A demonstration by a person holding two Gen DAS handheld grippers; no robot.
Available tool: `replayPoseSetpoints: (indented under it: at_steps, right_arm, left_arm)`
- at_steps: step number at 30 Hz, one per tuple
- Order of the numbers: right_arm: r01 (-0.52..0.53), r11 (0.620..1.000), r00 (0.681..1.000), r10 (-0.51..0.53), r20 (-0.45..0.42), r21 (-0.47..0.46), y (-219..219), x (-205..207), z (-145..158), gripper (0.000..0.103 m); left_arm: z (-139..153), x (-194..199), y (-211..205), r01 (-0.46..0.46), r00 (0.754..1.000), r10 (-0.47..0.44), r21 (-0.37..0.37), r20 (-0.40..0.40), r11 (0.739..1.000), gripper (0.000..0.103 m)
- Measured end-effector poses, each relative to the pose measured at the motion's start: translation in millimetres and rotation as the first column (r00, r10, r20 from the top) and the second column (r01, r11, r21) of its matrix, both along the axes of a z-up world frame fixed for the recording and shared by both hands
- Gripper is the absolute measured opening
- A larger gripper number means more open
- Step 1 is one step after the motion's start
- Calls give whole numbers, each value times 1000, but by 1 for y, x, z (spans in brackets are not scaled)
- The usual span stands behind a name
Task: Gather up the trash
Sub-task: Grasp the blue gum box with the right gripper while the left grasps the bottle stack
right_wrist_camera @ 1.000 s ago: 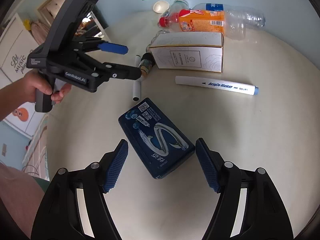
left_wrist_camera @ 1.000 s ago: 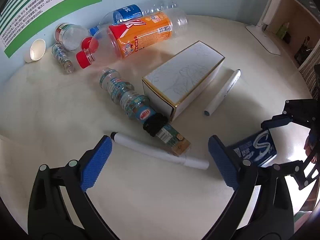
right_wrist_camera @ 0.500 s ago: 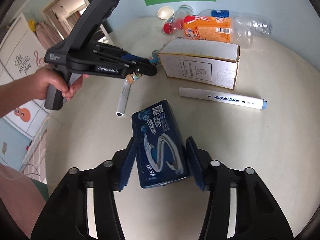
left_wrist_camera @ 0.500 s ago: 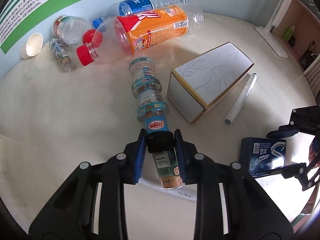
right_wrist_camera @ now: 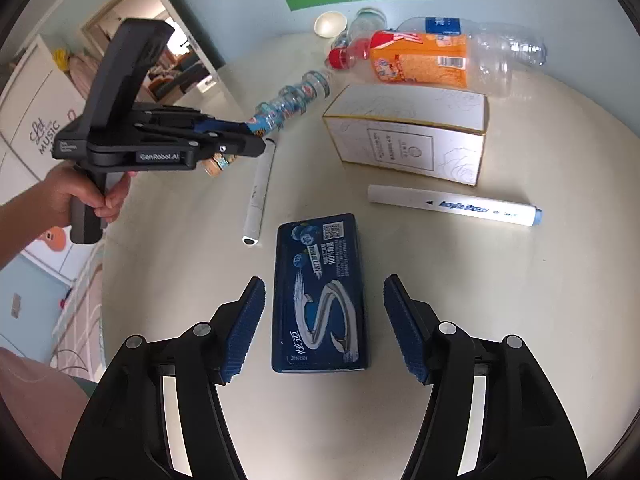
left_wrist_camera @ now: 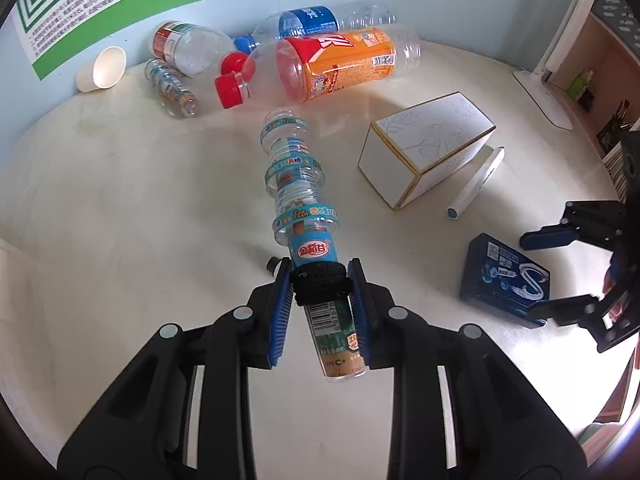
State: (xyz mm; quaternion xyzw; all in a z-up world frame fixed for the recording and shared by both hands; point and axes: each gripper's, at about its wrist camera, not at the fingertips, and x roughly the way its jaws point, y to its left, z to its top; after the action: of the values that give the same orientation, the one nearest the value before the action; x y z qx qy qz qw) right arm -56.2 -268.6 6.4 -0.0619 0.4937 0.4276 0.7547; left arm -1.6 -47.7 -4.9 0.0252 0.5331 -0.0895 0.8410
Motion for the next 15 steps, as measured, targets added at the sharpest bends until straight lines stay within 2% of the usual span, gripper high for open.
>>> replayPoseSetpoints:
  at_steps: [3, 4, 8, 15]
  right_arm:
    - [-15, 999, 999, 16, 46, -29, 11, -4, -7, 61]
    - [-20, 999, 998, 23, 66, -39, 12, -7, -6, 54]
    - [-47, 995, 991, 57, 119, -86, 19, -13, -5, 54]
    - [-23, 999, 996, 27, 83, -45, 15, -12, 7, 53]
  left_arm:
    - [2, -9, 0, -16, 1000, 16, -2, 4, 1000, 25]
    - [2, -14, 1, -25, 1000, 25, -4, 0, 1000, 25]
    - [0, -35, 8, -54, 998, 54, -12, -14, 998, 25]
    - [2, -77, 21, -114, 993, 113, -11, -20, 993, 25]
